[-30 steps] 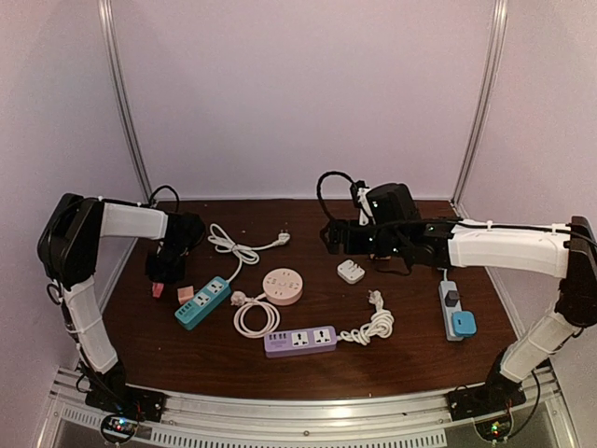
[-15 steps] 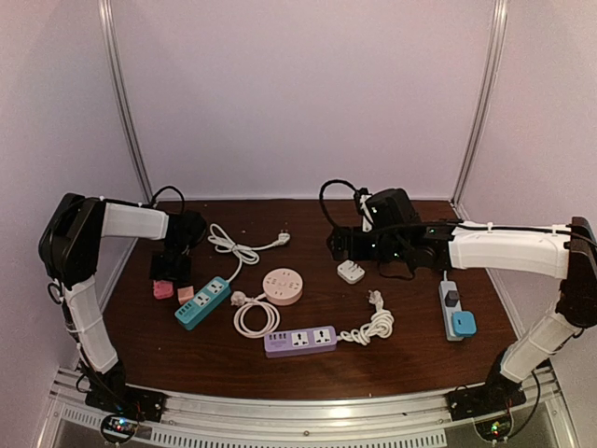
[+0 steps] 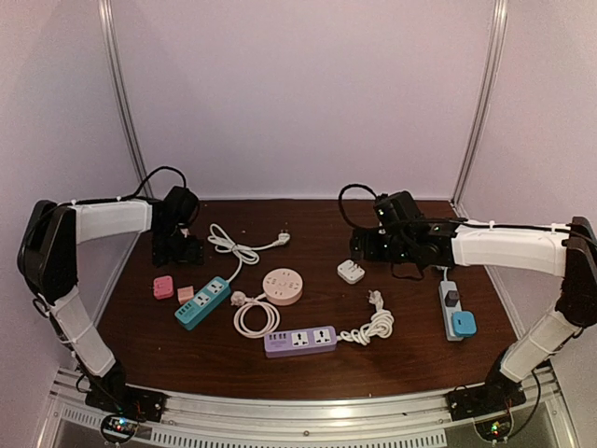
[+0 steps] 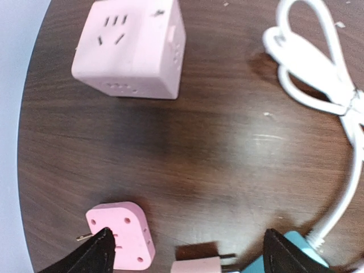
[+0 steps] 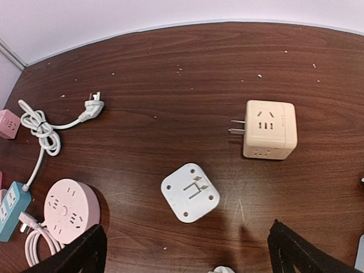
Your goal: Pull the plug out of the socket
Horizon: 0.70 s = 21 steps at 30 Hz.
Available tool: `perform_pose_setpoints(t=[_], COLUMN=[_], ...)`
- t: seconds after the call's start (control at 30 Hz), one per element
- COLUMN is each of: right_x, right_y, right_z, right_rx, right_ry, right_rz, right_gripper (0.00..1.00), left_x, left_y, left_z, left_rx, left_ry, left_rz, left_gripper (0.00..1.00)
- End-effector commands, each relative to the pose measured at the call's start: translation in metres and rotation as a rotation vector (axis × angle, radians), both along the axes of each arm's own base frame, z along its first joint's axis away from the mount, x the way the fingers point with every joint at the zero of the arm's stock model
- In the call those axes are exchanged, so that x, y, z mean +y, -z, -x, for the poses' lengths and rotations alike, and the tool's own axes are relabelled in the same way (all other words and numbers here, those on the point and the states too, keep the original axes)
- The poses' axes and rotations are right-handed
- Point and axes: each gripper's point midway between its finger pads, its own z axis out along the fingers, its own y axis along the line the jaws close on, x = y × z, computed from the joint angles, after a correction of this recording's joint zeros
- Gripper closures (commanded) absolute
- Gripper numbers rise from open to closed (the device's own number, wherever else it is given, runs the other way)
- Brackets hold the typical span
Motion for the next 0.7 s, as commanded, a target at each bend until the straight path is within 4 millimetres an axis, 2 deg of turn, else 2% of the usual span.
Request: perform_pose_setpoints(t=[0.0,0.17,0.37,0.47,0.57,0.67], right_x=[-0.047,-0.097,-0.163,-0.187,-0.206,-0.216], right_y=[0.013,0.037,0.057,0.058,0.06,0.064], right_z=[-0.004,0.0,0.022,0.034,0.044,0.051], right_rx=[0.041,0.121,0.182,0.186,0.2,0.221], right_ry=[0.159,0.315,0.483,0.542,0.588,0.603], right_rz=[0.027,0.028,0.024,0.038,0.054,0.052], right_gripper=[0.0,0.0,0.0,0.0,0.0,0.01], left_x=[-0.038,-0.082,-0.138,-0.166,-0.182,-0.193], left_y=[-0.035,-0.057,-0.076,-0.08,-0.085,-0.086], left_z=[-0.012,-0.004,0.012,0.024,0.029,0.033], left_rx=[-0.11,-0.148,-0.192,-0.184,-0.188,-0.187], left_ry=[0.105,0.235,0.385,0.447,0.48,0.505], left_rz=[0.181,0.262,0.346,0.402,0.425,0.438], left_gripper=[0.07,0.05,0.04,0.04,0.04,0.04])
